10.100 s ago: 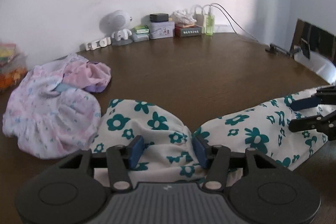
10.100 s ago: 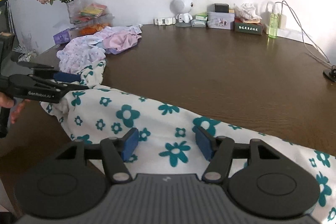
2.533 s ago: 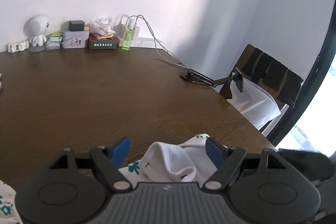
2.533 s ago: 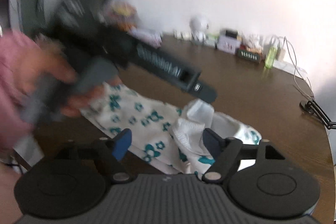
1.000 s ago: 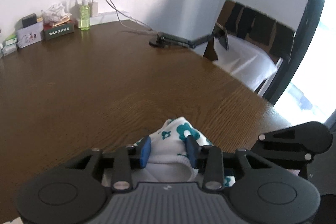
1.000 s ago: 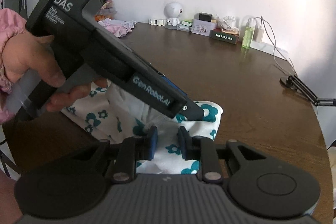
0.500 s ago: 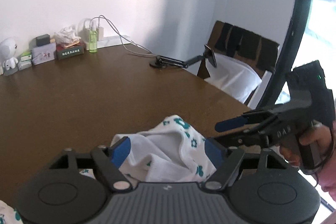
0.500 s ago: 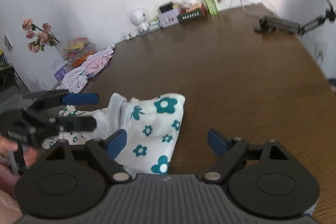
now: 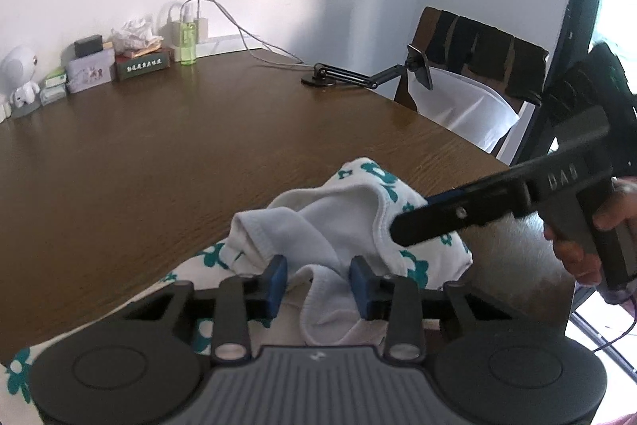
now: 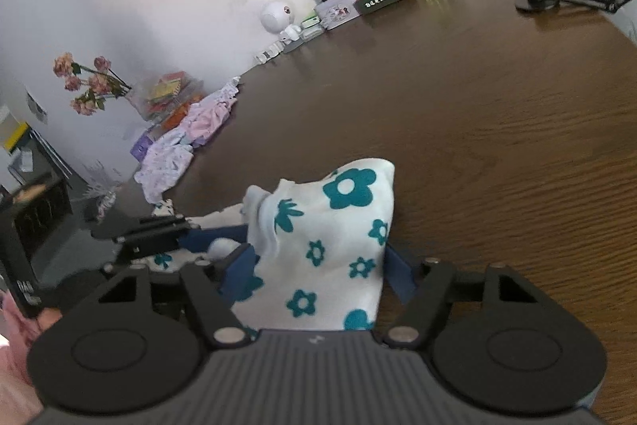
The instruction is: Fold clothes
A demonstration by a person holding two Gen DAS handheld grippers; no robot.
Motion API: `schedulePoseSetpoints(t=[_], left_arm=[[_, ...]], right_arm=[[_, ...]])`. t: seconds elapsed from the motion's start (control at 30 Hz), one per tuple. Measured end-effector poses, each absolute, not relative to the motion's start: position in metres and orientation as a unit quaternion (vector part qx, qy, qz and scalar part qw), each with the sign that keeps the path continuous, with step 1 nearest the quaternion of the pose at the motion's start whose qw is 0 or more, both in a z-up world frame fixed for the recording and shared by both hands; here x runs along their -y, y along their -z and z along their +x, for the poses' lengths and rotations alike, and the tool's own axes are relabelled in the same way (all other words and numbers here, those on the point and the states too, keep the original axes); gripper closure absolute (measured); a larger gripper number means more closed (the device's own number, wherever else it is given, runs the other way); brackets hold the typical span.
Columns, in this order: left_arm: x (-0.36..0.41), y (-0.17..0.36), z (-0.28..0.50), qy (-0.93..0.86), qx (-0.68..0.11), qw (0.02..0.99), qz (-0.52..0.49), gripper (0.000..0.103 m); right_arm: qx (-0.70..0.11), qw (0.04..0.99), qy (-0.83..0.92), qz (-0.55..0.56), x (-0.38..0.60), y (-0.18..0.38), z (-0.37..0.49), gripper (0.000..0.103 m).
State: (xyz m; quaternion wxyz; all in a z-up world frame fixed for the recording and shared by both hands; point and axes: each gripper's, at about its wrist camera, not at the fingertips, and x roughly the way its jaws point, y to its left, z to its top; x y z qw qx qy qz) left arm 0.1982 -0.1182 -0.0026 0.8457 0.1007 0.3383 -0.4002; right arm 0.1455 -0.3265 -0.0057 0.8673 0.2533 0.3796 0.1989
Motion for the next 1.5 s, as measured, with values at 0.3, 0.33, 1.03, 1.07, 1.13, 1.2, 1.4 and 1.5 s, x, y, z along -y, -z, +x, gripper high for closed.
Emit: schedulePoseSetpoints(t=[0.3,0.33,1.03,1.07,1.13,1.2,1.4,1.5], left_arm=[[0.102,0.009,0.198,0.414,-0.337,0.843,0.066,0.069],[0.101,0.009,0.2,0.416,-0.338,0.842,0.062,0.069],[0.082,-0.015,0.208,0.418,-0.344,0.841,0.008,0.033],[0.08,-0.019,0.206,0.415,-0.338,0.844,0.013,0.033],[0.075,-0.025,0.203,0.416,-0.334,0.846,0.013,0.033],[0.071,-0.029,0.201,0.412,-0.33,0.849,0.022,0.033],[0.065,-0.033,0.201,0.403,-0.325,0.854,0.049,0.042],[0.068,-0.028,0.206,0.406,-0.333,0.849,0.061,0.055]], right_arm=[[-0.386,0.819,-0.23,0.357,0.332,0.02,0.154,0.039],[-0.384,0.819,-0.231,0.359,0.332,0.02,0.154,0.039],[-0.417,0.845,-0.174,0.286,0.321,-0.022,0.161,0.087],[-0.423,0.851,-0.167,0.262,0.318,-0.032,0.164,0.087],[-0.436,0.86,-0.151,0.22,0.313,-0.049,0.168,0.087],[-0.455,0.863,-0.135,0.173,0.303,-0.066,0.175,0.087],[-0.497,0.862,-0.102,0.02,0.245,-0.094,0.192,0.086],[-0.506,0.855,-0.091,-0.064,0.204,-0.098,0.196,0.086]])
